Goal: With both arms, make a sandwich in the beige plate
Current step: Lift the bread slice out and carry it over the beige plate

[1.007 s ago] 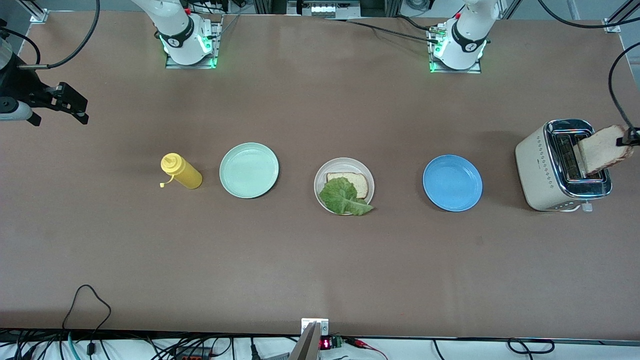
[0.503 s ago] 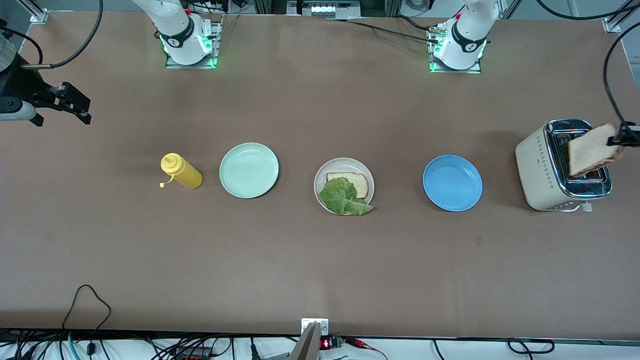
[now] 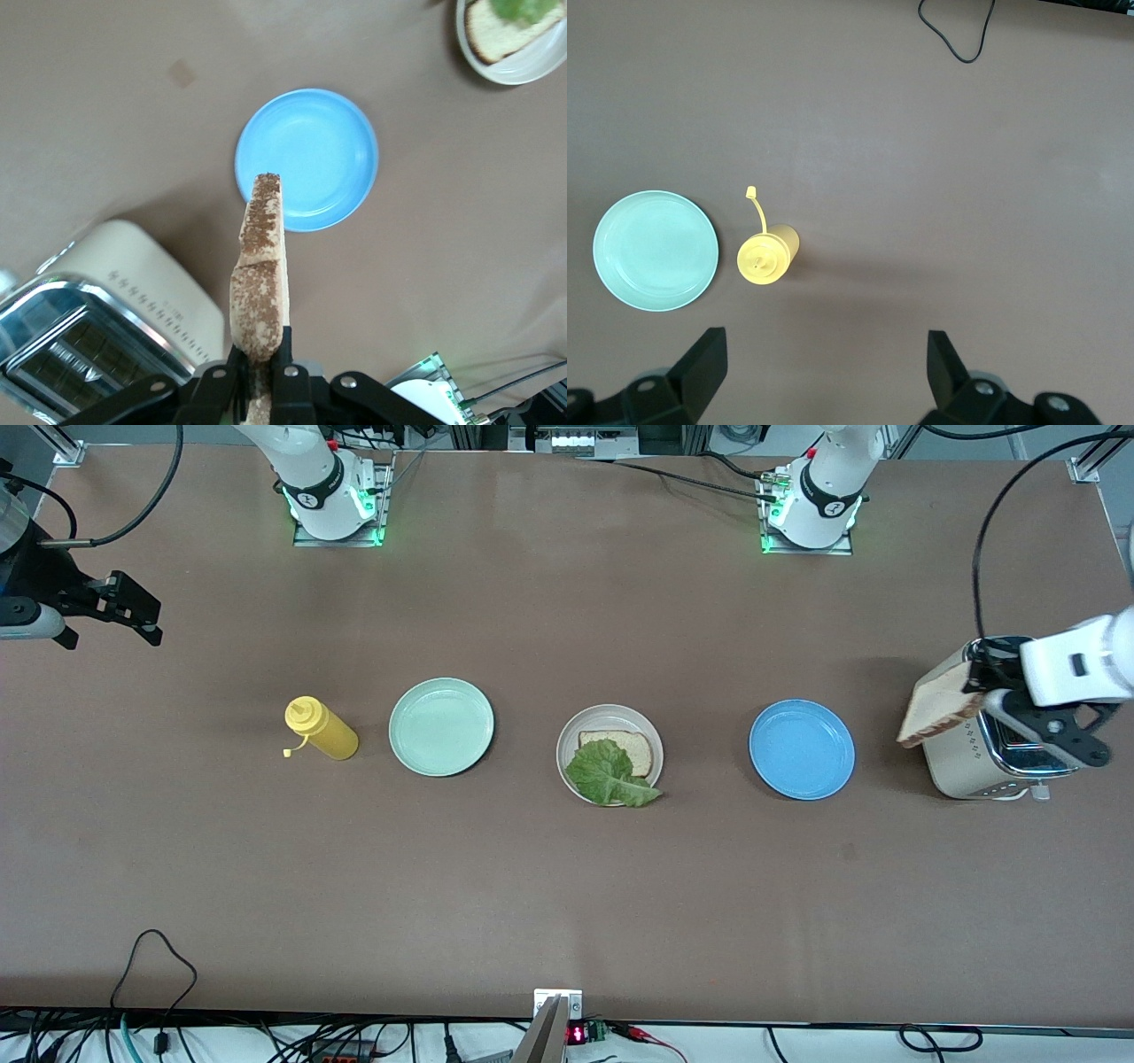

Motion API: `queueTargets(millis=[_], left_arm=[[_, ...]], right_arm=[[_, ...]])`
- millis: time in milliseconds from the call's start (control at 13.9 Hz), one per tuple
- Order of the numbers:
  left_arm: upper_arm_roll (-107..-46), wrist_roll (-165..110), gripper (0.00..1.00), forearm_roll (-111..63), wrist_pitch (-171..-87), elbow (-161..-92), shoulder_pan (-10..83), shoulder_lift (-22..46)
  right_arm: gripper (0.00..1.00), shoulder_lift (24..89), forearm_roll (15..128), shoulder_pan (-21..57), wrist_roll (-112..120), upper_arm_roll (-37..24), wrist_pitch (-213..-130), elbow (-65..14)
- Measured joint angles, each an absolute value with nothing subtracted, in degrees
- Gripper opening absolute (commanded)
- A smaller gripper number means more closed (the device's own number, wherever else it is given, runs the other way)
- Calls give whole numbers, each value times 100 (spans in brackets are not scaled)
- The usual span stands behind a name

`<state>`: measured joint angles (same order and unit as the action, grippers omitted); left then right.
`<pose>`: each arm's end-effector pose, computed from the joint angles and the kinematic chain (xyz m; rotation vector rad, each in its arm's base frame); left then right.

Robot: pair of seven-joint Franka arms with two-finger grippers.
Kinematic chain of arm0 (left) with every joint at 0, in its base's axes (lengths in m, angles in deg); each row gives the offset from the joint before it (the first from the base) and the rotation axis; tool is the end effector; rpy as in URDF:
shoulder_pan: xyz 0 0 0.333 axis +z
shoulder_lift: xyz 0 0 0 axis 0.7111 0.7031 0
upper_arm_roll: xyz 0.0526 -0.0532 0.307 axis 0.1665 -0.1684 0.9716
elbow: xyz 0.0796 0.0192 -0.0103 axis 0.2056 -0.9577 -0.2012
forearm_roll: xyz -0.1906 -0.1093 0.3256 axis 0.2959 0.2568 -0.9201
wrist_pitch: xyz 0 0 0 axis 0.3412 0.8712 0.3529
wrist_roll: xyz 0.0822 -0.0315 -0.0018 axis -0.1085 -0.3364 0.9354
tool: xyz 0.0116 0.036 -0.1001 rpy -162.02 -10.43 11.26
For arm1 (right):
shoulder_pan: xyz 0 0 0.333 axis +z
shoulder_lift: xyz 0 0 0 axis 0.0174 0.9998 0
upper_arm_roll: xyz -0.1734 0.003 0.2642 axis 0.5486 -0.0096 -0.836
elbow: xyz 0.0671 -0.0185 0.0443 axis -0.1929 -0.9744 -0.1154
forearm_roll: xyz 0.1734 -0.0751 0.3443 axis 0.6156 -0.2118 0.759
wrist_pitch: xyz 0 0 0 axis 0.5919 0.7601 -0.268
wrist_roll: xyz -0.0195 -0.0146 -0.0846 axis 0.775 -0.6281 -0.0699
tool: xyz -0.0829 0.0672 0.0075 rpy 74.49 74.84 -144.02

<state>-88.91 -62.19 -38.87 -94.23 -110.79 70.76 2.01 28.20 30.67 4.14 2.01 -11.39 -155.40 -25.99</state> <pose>0.6054 -0.0073 0.5274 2.8996 -0.8709 -0.3619 0.5404 0.0161 0.6143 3.0680 0.1551 0.1466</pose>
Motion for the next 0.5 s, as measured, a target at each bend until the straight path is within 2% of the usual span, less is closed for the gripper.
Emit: queueTargets(millis=[144, 503], left_arm=[[-9089, -6003, 1, -3734, -9415, -11084, 6939, 269], [-9115, -5423, 1, -2562, -9401, -11146, 6581, 737]], right_arm=[[100, 2827, 3067, 414, 202, -1139, -15545, -2598], [100, 2852, 3067, 411, 205, -1130, -15550, -2526]])
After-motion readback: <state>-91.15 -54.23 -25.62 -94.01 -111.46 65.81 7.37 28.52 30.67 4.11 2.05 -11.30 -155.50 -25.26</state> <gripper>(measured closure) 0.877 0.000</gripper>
